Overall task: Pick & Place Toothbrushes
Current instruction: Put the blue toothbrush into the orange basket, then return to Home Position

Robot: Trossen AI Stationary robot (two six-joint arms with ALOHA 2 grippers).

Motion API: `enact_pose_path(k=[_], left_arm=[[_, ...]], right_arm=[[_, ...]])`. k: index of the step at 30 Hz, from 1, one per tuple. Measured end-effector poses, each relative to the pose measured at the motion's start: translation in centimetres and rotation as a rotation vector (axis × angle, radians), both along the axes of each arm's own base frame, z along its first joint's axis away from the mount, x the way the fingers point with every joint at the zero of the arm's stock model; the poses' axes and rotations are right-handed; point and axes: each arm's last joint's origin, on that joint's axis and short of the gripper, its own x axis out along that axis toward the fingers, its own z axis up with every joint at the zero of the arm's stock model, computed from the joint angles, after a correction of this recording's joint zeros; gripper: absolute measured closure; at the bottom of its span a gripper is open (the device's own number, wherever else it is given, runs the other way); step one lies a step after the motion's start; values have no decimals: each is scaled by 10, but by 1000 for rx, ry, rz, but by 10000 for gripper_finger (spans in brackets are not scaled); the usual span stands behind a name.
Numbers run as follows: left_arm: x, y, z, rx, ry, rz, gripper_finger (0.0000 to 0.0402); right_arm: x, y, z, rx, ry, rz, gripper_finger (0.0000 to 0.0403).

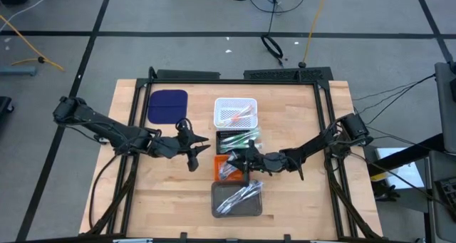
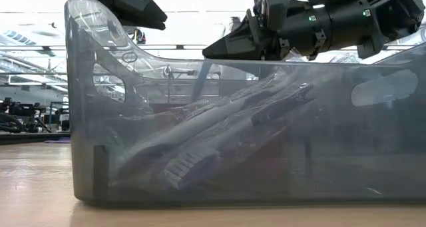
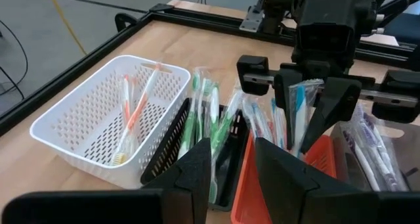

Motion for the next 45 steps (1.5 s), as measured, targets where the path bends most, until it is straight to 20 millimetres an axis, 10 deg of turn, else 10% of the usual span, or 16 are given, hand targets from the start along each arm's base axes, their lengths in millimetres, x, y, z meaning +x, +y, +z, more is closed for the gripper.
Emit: enact_pose_path(k=[22, 45], left_arm=[[0, 0, 0, 13, 6, -4, 282], [-1, 1, -2, 26, 25, 5, 282]], right_arm=[[-1, 2, 1, -172, 24, 80, 132], [-32, -7, 65, -385, 93, 61, 121]])
